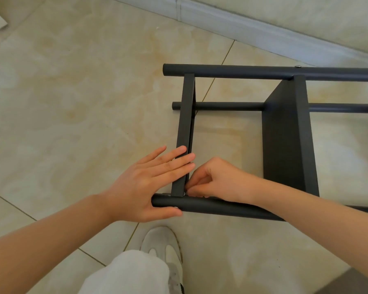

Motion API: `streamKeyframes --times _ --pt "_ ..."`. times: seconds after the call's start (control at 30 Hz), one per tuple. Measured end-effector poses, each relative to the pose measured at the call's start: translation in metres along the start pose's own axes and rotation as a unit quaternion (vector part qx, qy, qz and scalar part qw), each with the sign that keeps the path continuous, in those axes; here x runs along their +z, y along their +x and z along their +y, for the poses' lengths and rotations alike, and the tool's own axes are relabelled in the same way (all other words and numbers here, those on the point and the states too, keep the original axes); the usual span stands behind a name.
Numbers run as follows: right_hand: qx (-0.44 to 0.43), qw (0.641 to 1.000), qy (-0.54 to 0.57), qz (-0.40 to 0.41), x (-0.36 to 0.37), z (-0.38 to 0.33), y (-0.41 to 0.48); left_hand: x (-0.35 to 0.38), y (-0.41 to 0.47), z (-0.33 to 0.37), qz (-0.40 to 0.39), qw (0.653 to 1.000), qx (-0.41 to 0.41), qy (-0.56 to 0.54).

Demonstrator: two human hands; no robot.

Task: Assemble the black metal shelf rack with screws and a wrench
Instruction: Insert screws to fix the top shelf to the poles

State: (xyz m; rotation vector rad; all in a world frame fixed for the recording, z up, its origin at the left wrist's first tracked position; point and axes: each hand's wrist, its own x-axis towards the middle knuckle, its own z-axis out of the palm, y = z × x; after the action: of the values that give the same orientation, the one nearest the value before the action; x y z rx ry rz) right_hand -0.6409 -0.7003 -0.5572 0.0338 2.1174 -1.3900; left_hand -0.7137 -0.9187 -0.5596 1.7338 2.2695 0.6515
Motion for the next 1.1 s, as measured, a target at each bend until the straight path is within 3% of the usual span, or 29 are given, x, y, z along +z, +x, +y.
streamKeyframes --times 0.3,1.1 --pt "0.012 0.993 0.114 -0.005 0.005 0.000 0.011 0.001 0.000 0.001 0.008 1.000 0.002 -0.006" --pt "0.039 0.989 0.130 -0.052 0.005 0.004 0.016 0.003 -0.001 -0.001 0.013 1.000 0.000 -0.028"
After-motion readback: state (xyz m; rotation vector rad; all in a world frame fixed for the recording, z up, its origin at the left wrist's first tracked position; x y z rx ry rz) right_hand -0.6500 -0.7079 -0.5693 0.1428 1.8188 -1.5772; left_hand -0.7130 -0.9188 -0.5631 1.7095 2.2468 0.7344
